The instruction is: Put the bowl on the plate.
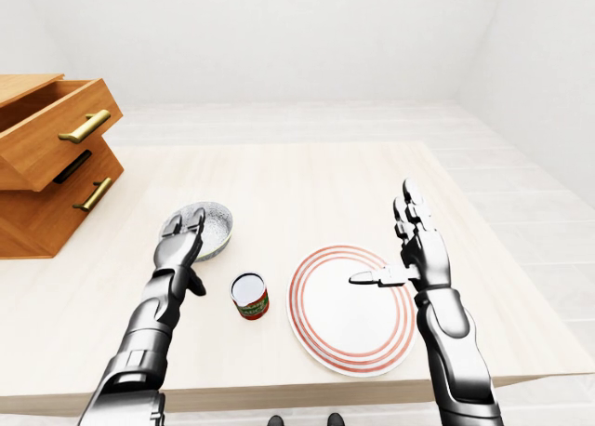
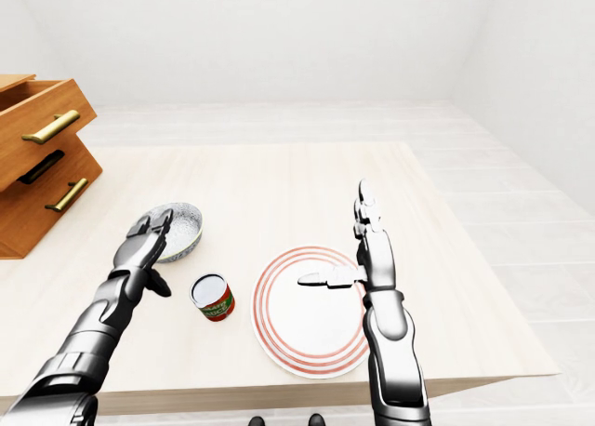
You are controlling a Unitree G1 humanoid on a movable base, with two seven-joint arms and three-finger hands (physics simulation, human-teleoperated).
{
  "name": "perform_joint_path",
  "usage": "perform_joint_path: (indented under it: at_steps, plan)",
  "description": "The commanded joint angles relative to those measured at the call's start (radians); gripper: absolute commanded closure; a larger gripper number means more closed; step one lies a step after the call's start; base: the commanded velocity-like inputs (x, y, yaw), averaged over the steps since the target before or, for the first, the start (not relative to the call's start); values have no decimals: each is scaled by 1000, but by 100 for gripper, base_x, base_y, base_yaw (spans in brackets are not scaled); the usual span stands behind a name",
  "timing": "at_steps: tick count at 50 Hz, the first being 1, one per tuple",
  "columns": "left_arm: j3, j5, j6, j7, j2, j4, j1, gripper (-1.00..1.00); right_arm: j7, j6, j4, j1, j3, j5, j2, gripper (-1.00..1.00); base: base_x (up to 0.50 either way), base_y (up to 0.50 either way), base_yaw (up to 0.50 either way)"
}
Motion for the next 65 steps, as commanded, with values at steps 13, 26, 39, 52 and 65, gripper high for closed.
perform_joint_path:
  at_steps: [13,26,39,52,65]
  plan:
    - [0,-26,0,-7,7,30,-11,-100,7,0,-5,-17,4,-2,-4,-100,0,0,0]
    - [-1,-31,0,-20,7,34,-17,-53,12,0,-14,-19,5,-6,-5,-100,0,0,0]
    - [-2,-31,0,-34,5,16,-2,0,15,0,-23,-2,6,-9,-2,-100,0,0,0]
    - [-9,-23,0,-29,1,54,-17,15,18,0,-52,21,8,-5,3,-100,0,0,0]
    - [-14,-31,0,-25,2,83,-45,25,20,0,-82,35,10,-6,4,-100,0,0,0]
